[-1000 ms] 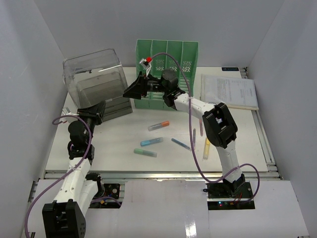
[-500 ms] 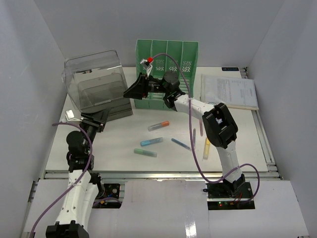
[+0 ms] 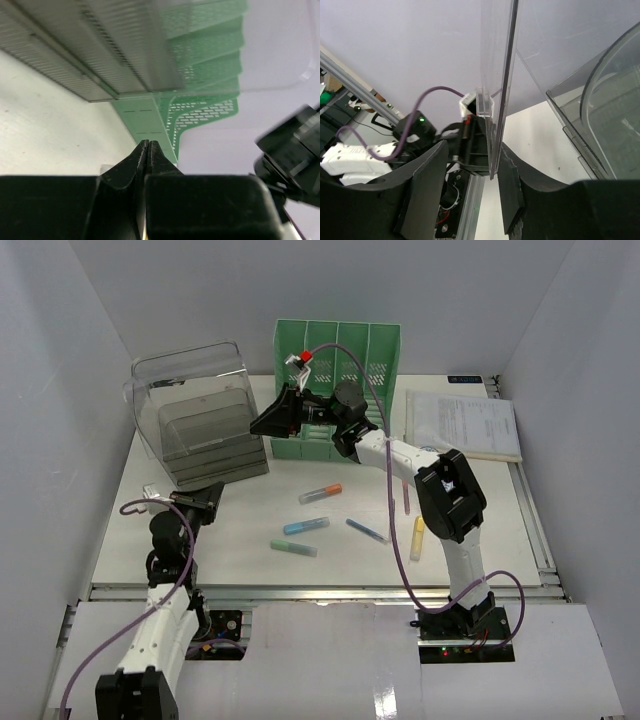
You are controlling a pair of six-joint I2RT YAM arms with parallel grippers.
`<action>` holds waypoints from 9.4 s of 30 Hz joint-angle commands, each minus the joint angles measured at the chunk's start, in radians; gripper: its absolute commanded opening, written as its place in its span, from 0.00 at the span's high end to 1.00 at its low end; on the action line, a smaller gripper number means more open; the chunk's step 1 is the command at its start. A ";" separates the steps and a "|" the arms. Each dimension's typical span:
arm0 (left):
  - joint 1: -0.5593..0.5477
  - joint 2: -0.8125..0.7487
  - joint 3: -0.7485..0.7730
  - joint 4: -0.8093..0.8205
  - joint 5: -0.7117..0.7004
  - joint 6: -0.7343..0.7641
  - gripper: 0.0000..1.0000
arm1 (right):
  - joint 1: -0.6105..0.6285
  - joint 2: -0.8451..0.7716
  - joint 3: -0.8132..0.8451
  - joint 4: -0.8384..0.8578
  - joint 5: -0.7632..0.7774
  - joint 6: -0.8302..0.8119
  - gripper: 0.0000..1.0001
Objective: Organize the desk
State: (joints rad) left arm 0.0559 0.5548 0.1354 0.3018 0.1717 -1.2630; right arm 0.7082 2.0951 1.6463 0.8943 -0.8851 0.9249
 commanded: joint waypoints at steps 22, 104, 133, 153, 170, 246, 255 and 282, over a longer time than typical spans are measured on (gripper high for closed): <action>0.001 0.218 0.122 0.502 -0.198 0.020 0.71 | 0.002 -0.128 -0.075 0.114 -0.038 0.031 0.51; 0.041 0.253 0.341 0.378 -0.070 0.055 0.68 | -0.635 -0.657 -0.653 -1.333 0.684 -1.053 0.10; 0.045 0.252 0.348 0.375 -0.066 0.039 0.68 | -0.633 -0.630 -0.751 -1.266 0.683 -1.109 0.08; 0.048 0.260 0.370 0.368 -0.057 0.011 0.69 | -0.494 -0.835 -0.641 -1.427 0.402 -1.511 0.92; 0.055 0.302 0.469 0.293 -0.036 -0.030 0.71 | 0.339 -0.402 0.057 -1.531 0.751 -2.164 0.92; 0.056 0.289 0.550 0.213 -0.002 0.045 0.72 | -0.490 -0.704 -0.553 -1.281 0.994 -0.975 0.10; 0.055 0.284 0.524 0.223 -0.002 0.038 0.72 | -0.532 -0.512 -0.442 -1.260 1.065 -0.933 0.10; 0.056 0.289 0.502 0.246 0.003 0.029 0.72 | -0.584 -0.320 -0.386 -1.178 0.897 -0.959 0.37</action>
State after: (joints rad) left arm 0.1078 0.8581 0.6429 0.5088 0.1685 -1.2299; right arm 0.1278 1.8103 1.2434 -0.3453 0.0630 0.0095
